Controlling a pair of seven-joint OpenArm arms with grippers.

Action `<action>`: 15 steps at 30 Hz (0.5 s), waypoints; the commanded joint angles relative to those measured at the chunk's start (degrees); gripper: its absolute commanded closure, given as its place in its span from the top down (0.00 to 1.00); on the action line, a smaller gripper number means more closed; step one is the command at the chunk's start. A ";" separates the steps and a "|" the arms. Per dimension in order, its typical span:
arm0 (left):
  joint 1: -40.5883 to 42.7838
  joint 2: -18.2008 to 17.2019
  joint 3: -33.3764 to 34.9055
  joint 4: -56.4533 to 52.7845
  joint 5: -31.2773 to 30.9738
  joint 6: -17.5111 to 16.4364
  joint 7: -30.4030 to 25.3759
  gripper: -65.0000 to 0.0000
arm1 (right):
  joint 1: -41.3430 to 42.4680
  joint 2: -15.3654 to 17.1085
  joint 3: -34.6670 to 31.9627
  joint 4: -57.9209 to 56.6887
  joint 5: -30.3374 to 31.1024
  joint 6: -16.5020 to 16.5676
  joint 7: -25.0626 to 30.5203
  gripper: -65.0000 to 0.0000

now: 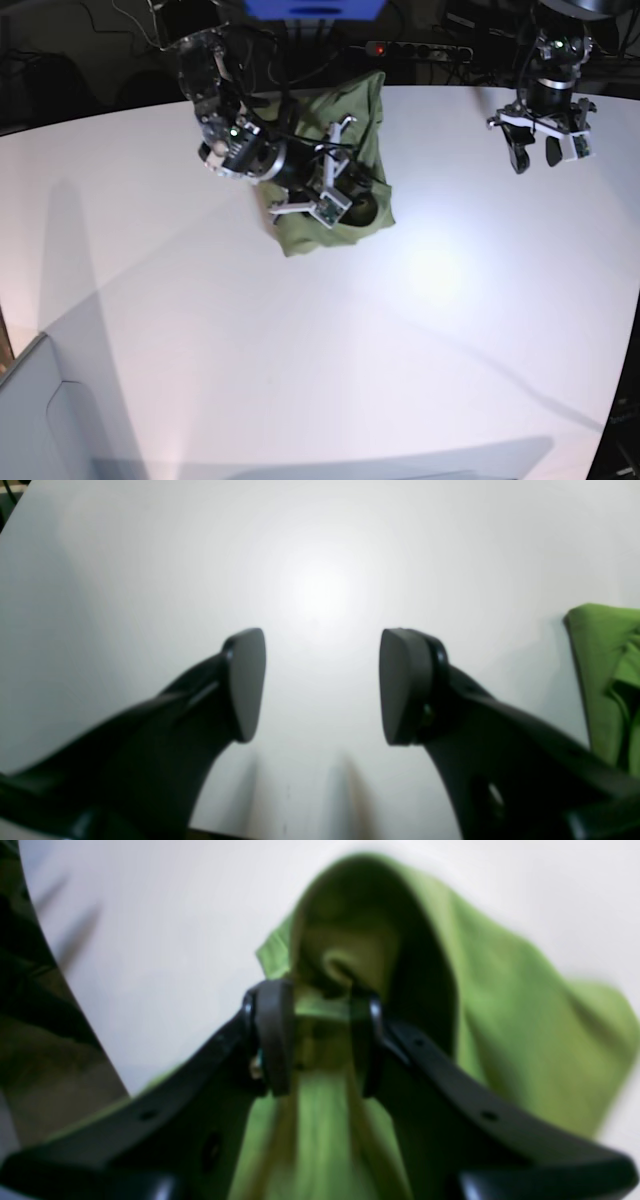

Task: Fold the T-shirt properly
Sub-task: 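Press and tuck the folded bundle edges with the right gripper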

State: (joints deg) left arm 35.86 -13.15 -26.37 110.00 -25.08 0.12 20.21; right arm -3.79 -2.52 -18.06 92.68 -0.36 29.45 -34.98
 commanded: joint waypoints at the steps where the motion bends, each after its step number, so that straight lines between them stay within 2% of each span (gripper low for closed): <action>1: 0.50 0.00 -0.31 0.99 -0.19 -0.08 -1.35 0.54 | 1.64 -0.95 -0.79 0.02 1.02 0.66 1.36 0.28; 4: 0.50 1.15 -0.40 0.99 -0.19 -0.08 -1.35 0.54 | 4.28 -3.32 -1.58 -2.71 1.02 0.66 3.38 0.29; 7: 0.50 1.50 -0.22 0.99 -0.19 -0.08 -1.35 0.54 | 5.68 -4.11 -1.58 -3.59 1.02 0.66 8.83 0.30; 11: 0.58 1.50 -0.31 0.99 -0.19 -0.16 -1.35 0.54 | 4.63 -3.59 -1.50 -2.09 1.11 0.57 14.28 0.45; 15: 0.50 1.41 -0.40 0.99 -0.19 -0.16 -1.35 0.54 | 1.90 -1.83 -1.58 1.16 1.02 0.57 14.37 0.60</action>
State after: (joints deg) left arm 36.01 -11.25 -26.39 110.00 -25.12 -0.01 20.38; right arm -2.83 -3.75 -19.53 92.58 -0.23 29.43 -22.31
